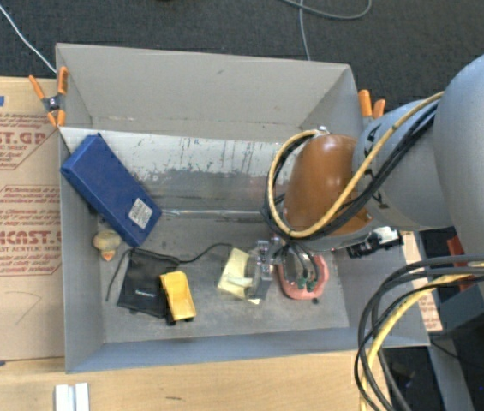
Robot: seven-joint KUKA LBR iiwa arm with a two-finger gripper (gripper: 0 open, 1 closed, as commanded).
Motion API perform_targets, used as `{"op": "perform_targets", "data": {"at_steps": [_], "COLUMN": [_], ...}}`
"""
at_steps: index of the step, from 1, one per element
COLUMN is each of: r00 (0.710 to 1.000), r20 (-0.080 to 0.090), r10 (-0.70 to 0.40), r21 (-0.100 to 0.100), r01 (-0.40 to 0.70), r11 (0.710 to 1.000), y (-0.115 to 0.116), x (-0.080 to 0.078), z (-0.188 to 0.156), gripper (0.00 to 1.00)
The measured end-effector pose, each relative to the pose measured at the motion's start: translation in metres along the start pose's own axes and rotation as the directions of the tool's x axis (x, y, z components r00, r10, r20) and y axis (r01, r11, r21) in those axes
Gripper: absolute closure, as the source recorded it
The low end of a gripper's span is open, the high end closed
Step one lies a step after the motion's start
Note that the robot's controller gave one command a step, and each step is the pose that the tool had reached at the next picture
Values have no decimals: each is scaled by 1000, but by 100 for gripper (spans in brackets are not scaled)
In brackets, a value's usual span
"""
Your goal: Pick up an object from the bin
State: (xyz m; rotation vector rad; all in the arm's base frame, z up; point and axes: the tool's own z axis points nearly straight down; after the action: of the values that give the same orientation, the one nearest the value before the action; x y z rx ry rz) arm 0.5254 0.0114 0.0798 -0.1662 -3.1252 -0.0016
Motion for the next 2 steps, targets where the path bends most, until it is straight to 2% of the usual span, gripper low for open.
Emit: {"op": "perform_targets", "data": {"at_steps": [1, 2], "r00": [1000, 1000], "r20": [0, 11], "r10": [0, -21], "r21": [0, -3], "r01": [0, 21], "r11": [1000, 1000], "y": [0, 18], "x": [0, -40], "z": [0, -85], "gripper": [100, 100]}}
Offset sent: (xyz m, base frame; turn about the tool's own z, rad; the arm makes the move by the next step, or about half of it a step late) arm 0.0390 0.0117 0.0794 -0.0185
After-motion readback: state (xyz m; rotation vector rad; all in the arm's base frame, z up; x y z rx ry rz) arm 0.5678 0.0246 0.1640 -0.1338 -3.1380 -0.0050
